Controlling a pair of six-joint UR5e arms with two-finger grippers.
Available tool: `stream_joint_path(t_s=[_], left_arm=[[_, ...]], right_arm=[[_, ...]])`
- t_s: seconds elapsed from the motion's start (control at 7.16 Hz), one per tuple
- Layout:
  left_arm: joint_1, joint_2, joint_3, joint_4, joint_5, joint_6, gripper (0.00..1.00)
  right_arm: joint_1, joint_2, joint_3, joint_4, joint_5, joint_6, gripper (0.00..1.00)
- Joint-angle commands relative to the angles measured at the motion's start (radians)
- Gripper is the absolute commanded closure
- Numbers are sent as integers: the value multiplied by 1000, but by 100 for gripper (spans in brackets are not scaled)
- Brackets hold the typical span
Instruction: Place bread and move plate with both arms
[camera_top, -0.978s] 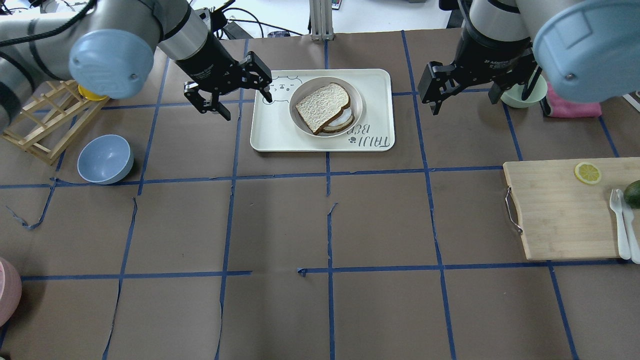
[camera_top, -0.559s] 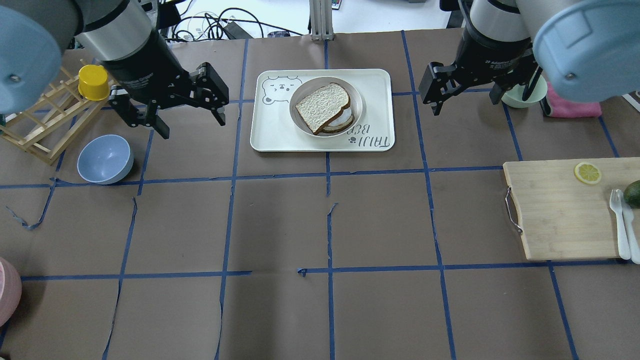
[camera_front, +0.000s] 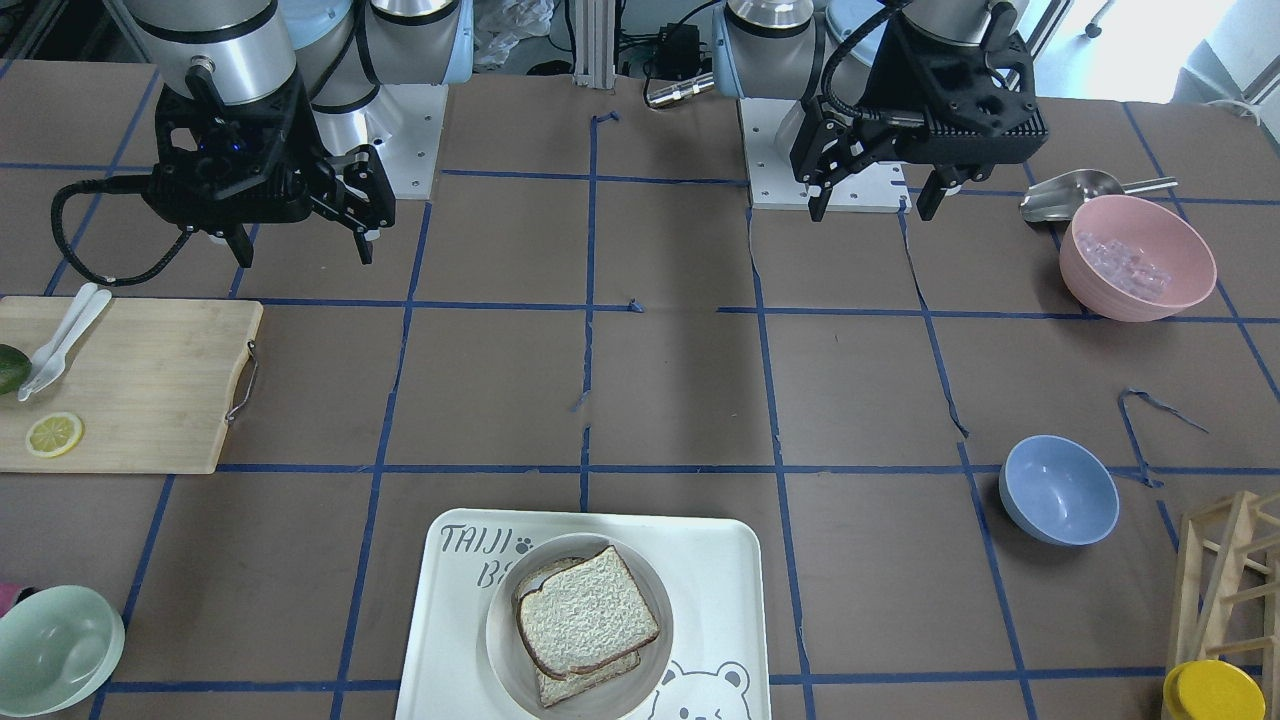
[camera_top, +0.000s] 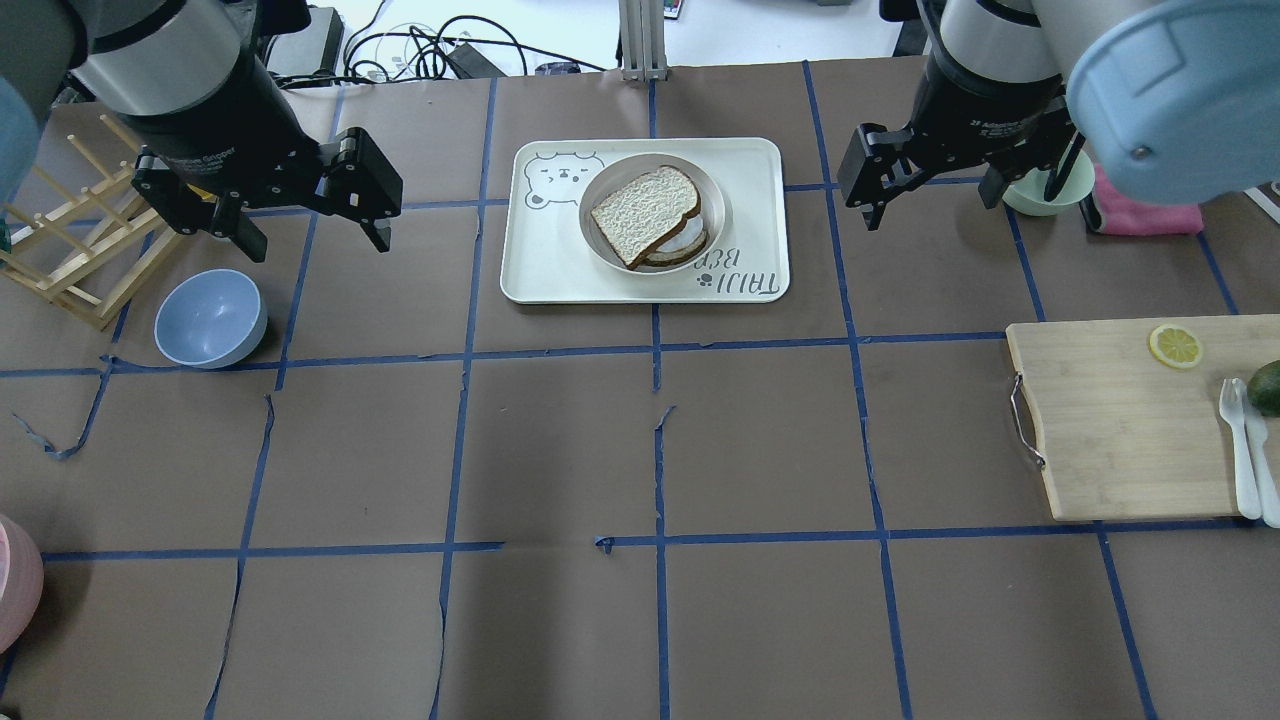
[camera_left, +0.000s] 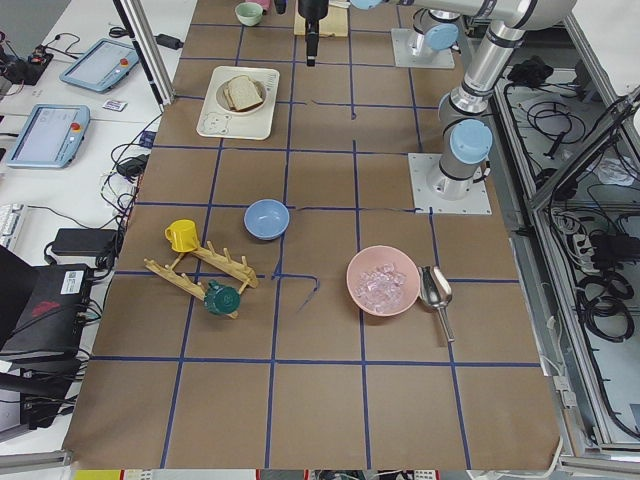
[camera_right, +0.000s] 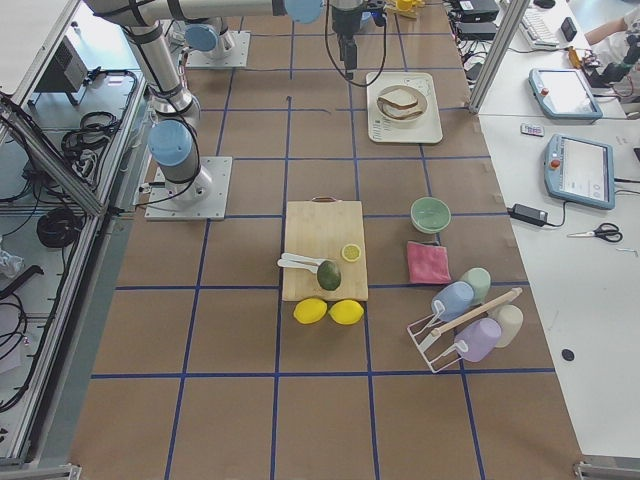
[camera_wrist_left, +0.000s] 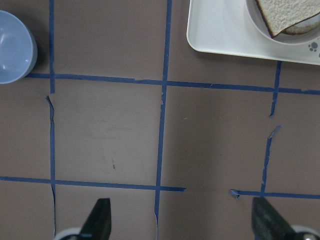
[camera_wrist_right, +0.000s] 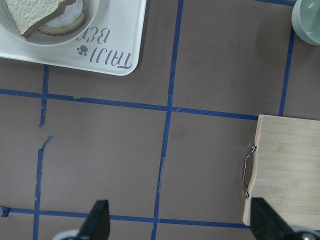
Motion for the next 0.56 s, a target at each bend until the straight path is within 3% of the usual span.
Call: stream_joint_path(t_s=[0.0,0.42], left_arm=[[6,-12,-2,56,-5,54,0],[4,-9,-3,58,-9,46,0]], right_arm=[[0,0,0,2,0,0,0],[0,0,0,-1,2,-2,0]])
